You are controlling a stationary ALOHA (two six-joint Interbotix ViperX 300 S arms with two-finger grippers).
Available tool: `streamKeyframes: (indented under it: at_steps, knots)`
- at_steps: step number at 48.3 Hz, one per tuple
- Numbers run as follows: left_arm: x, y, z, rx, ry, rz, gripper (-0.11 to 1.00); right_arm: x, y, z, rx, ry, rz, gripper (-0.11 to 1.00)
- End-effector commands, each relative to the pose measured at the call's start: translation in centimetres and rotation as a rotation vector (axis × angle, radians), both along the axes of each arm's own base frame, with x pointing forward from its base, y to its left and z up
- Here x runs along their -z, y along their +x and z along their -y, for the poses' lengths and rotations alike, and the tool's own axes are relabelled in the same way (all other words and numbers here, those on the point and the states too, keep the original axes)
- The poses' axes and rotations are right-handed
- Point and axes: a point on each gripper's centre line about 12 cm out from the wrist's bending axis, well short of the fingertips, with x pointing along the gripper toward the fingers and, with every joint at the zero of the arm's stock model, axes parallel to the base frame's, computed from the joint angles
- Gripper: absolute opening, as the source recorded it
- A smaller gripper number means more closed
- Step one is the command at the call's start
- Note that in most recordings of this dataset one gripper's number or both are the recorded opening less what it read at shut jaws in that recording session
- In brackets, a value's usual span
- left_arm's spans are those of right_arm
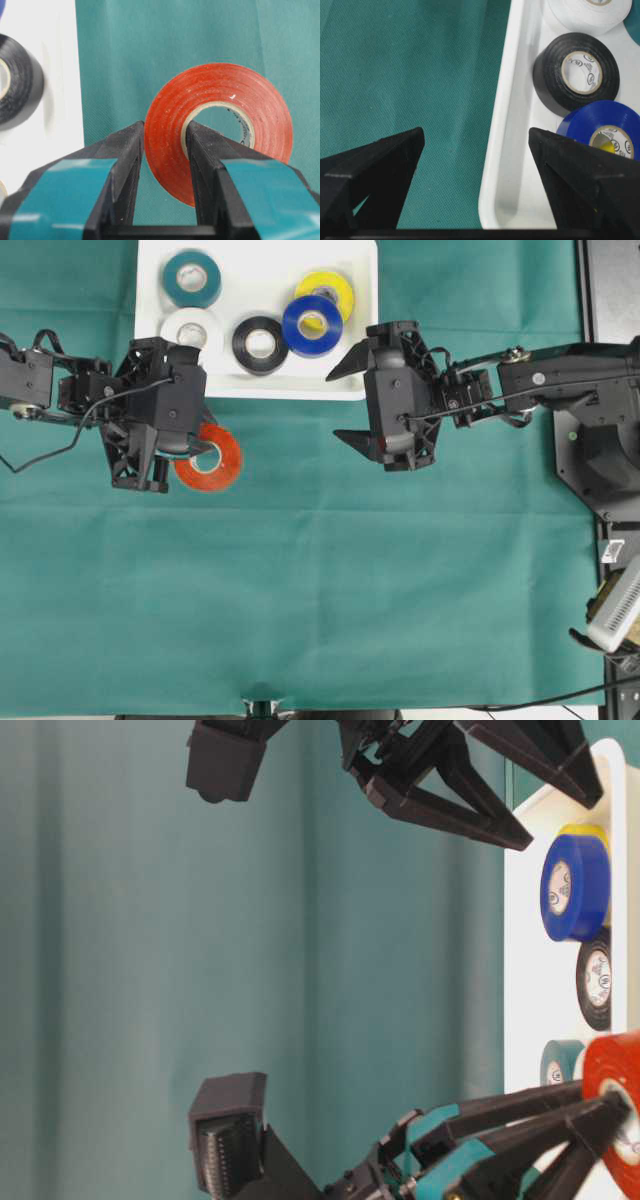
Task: Put the tape alternately from left to right into the white case.
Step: 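Lift the red roll and carry it into the tray with the left gripper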
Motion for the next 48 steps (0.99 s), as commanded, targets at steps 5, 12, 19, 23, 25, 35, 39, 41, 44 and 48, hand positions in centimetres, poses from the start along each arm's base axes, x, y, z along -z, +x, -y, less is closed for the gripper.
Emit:
streamKeyframes:
  at_steps: [5, 12, 19, 23, 25, 35, 39, 41, 44, 48]
  knots:
    - [-1.9, 1.0, -1.5, -0.038, 0.003, 0.063, 0.24, -1.1, 0.4, -0.2, -0.012, 0.005, 0.047, 0.7]
    - [-2.5, 1.3, -3.5, -0.091, 0.008, 0.086, 0.24, -1.2, 0.4, -0.3, -0.014, 0.007, 0.051, 0.7]
    - [-2.9, 1.6, -5.6, -0.146, 0.014, 0.113, 0.24, -1.2, 0.4, -0.3, -0.014, 0.007, 0.051, 0.7]
    - [-3.1, 1.6, -6.8, -0.177, 0.017, 0.127, 0.24, -1.2, 0.4, -0.2, -0.015, 0.008, 0.055, 0.7]
    - [-3.1, 1.6, -7.4, -0.192, 0.017, 0.131, 0.24, -1.2, 0.4, -0.3, -0.017, 0.009, 0.055, 0.7]
    - [-3.6, 1.9, -10.1, -0.26, 0.028, 0.178, 0.24, -1.1, 0.4, -0.3, -0.018, 0.011, 0.059, 0.7]
    - [-3.8, 2.2, -11.2, -0.286, 0.034, 0.203, 0.24, -1.1, 0.4, -0.3, -0.019, 0.011, 0.059, 0.7]
    - [-3.9, 2.3, -11.8, -0.297, 0.038, 0.214, 0.24, -1.2, 0.4, -0.3, -0.019, 0.009, 0.06, 0.7]
    - [-4.0, 2.6, -12.6, -0.316, 0.043, 0.229, 0.24, -1.1, 0.4, -0.3, -0.018, 0.011, 0.059, 0.7]
    - [-3.9, 2.9, -13.8, -0.34, 0.047, 0.236, 0.24, -1.1, 0.4, -0.3, -0.018, 0.011, 0.059, 0.7]
